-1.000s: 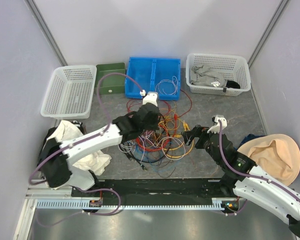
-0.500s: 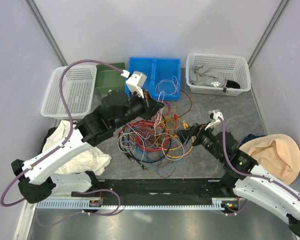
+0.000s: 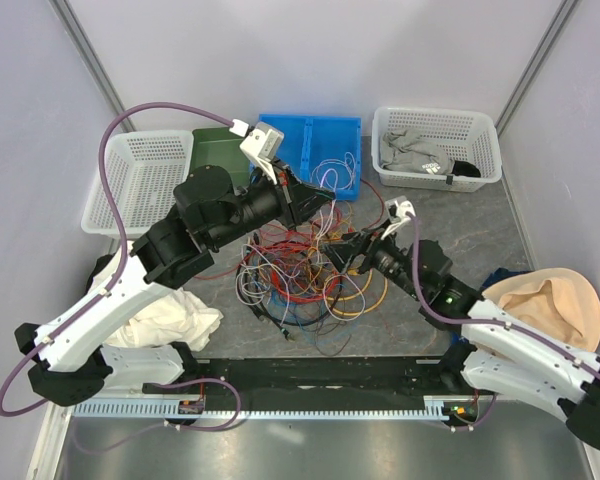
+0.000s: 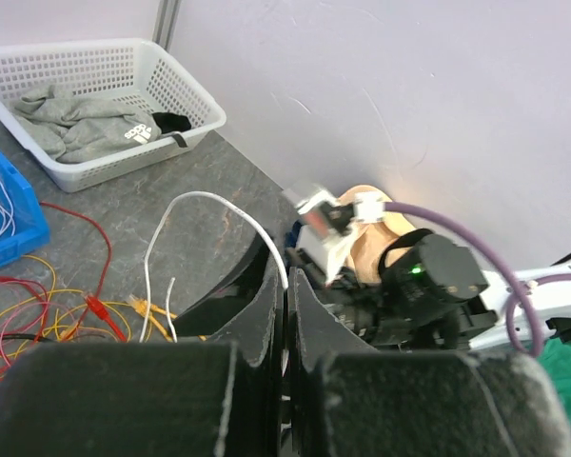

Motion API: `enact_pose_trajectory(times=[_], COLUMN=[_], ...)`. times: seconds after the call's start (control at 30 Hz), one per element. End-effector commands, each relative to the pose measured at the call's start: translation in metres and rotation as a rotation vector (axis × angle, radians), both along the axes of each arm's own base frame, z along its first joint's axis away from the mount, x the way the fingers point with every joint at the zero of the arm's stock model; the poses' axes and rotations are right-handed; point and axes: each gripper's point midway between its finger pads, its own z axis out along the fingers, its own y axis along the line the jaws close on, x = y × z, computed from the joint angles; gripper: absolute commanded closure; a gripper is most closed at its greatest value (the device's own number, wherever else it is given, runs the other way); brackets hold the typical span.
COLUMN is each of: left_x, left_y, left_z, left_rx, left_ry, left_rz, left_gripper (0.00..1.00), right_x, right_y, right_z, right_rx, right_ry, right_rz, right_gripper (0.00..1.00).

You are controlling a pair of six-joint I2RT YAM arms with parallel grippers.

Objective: Untangle the cables

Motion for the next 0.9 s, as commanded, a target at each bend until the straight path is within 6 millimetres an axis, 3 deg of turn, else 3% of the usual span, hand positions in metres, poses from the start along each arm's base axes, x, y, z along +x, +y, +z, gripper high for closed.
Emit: enact_pose_trajectory(times=[0.0, 0.17, 0.23, 0.27, 0.3, 0.33, 0.37, 0.4, 0.43, 0.47, 0.5, 0.53, 0.57, 0.6, 0.67, 0.7, 0.73, 0.8, 0.83, 0.87], left_x=[-0.008, -0.008, -0.008, -0.008, -0.008, -0.006, -0.004, -0.003, 0.003, 0.006, 0.009, 0.013, 0.014, 0.015, 0.016, 0.017, 0.018, 0.013, 0.011, 0.008], left_y=[0.004, 0.004, 0.003, 0.003, 0.005, 0.007, 0.009, 0.013, 0.024, 0.028, 0.034, 0.044, 0.048, 0.053, 0.065, 0.068, 0.069, 0.074, 0.072, 0.074], left_z=[0.018, 0.016, 0.015, 0.013, 0.013, 0.013, 0.010, 0.009, 0.009, -0.001, -0.008, -0.018, -0.025, -0.032, -0.057, -0.066, -0.088, -0.098, -0.115, -0.117], left_rx=[-0.014, -0.010, -0.012, -0.008, -0.008, -0.008, 0.000, 0.004, 0.002, 0.020, 0.035, 0.051, 0.062, 0.070, 0.094, 0.105, 0.132, 0.121, 0.129, 0.117], left_ry=[-0.058, -0.049, -0.045, -0.042, -0.044, -0.045, -0.045, -0.045, -0.047, -0.035, -0.026, -0.017, -0.011, -0.006, 0.026, 0.036, 0.061, 0.069, 0.085, 0.084], left_rz=[-0.029, -0.029, -0.032, -0.031, -0.028, -0.009, 0.006, 0.026, 0.085, 0.116, 0.145, 0.196, 0.218, 0.238, 0.285, 0.297, 0.307, 0.306, 0.296, 0.289], left_gripper=[0.98, 0.98, 0.98, 0.98, 0.98, 0.98, 0.98, 0.98, 0.98, 0.98, 0.98, 0.98, 0.97, 0.95, 0.92, 0.90, 0.88, 0.79, 0.74, 0.65], right_x=[0.001, 0.003, 0.001, 0.002, 0.004, 0.011, 0.011, 0.017, 0.029, 0.028, 0.030, 0.034, 0.036, 0.036, 0.037, 0.034, 0.035, 0.034, 0.035, 0.036], right_y=[0.025, 0.047, 0.053, 0.054, 0.051, 0.044, 0.034, 0.025, 0.007, -0.009, -0.019, -0.032, -0.050, -0.059, -0.073, -0.078, -0.078, -0.082, -0.080, -0.080], right_z=[0.013, -0.007, -0.009, -0.009, -0.007, -0.004, -0.002, 0.014, 0.021, 0.022, 0.051, 0.063, 0.062, 0.092, 0.106, 0.132, 0.134, 0.160, 0.160, 0.165], right_rx=[0.038, 0.016, 0.026, 0.027, 0.031, 0.028, 0.008, 0.006, -0.029, -0.086, -0.077, -0.110, -0.175, -0.152, -0.207, -0.181, -0.208, -0.186, -0.200, -0.197], right_ry=[-0.025, 0.024, 0.042, 0.045, 0.044, 0.037, 0.041, 0.017, -0.008, -0.001, -0.037, -0.072, -0.055, -0.091, -0.114, -0.143, -0.137, -0.162, -0.154, -0.155], right_rz=[0.085, 0.148, 0.175, 0.172, 0.154, 0.099, 0.062, 0.006, -0.105, -0.155, -0.201, -0.256, -0.325, -0.360, -0.405, -0.417, -0.421, -0.430, -0.427, -0.427], right_gripper=[0.10, 0.17, 0.35, 0.56, 0.67, 0.77, 0.96, 1.00, 1.00, 1.00, 1.00, 1.00, 1.00, 1.00, 1.00, 1.00, 1.00, 1.00, 1.00, 1.00])
